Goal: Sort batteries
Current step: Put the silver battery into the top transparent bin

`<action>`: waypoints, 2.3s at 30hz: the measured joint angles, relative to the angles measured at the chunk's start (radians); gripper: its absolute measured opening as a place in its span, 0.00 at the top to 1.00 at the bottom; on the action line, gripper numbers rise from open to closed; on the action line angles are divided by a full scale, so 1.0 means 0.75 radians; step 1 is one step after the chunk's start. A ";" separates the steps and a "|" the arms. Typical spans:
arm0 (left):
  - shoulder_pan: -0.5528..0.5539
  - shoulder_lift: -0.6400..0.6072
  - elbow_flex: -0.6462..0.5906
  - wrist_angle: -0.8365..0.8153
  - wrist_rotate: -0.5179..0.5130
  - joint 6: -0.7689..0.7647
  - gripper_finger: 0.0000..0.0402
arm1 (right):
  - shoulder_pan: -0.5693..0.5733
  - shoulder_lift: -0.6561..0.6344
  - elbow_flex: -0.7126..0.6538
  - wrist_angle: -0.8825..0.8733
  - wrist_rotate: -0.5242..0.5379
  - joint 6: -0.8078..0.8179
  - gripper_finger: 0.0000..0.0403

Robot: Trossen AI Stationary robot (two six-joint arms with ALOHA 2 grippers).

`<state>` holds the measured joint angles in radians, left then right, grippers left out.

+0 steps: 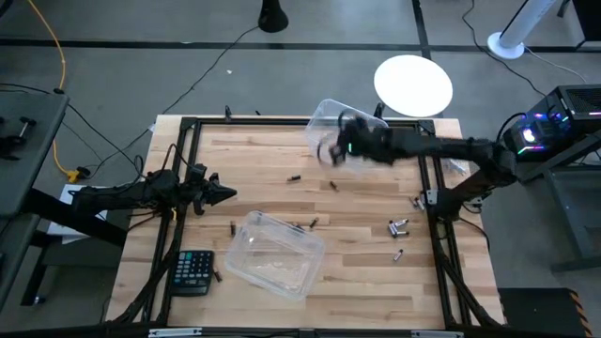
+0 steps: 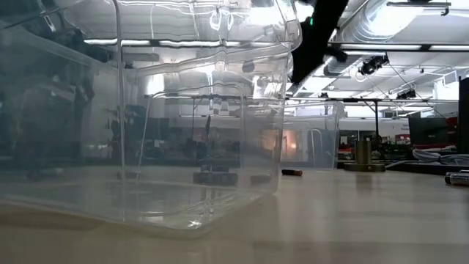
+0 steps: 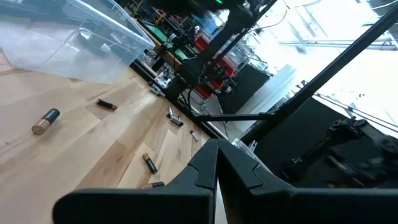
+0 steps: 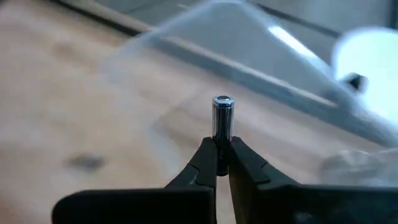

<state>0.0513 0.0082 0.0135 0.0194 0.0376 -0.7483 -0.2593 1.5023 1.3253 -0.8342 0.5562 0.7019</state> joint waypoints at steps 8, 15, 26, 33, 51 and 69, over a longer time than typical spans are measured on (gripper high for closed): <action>0.000 0.000 0.000 0.000 0.000 0.000 1.00 | -0.257 0.024 -0.008 0.091 -0.263 -0.150 0.77; 0.000 0.000 0.000 0.000 0.000 0.000 1.00 | -0.160 0.017 -0.008 -0.049 -0.328 -0.251 0.54; 0.000 0.000 0.000 -0.001 0.000 0.000 1.00 | 0.495 -0.225 -0.005 -0.489 -0.159 0.221 0.53; 0.000 0.000 0.000 -0.001 0.000 0.000 1.00 | 0.928 -0.231 -0.224 -0.729 -0.509 0.984 0.53; 0.000 0.000 0.000 -0.001 0.000 0.000 1.00 | 0.941 -0.230 -0.889 -0.011 -0.669 1.240 0.53; 0.000 0.000 0.000 -0.001 0.000 0.000 1.00 | 0.927 -0.126 -0.886 0.000 -0.672 1.087 0.53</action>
<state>0.0515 0.0081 0.0135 0.0189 0.0375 -0.7483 0.4362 1.4081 0.6610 -0.8340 0.0524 1.5174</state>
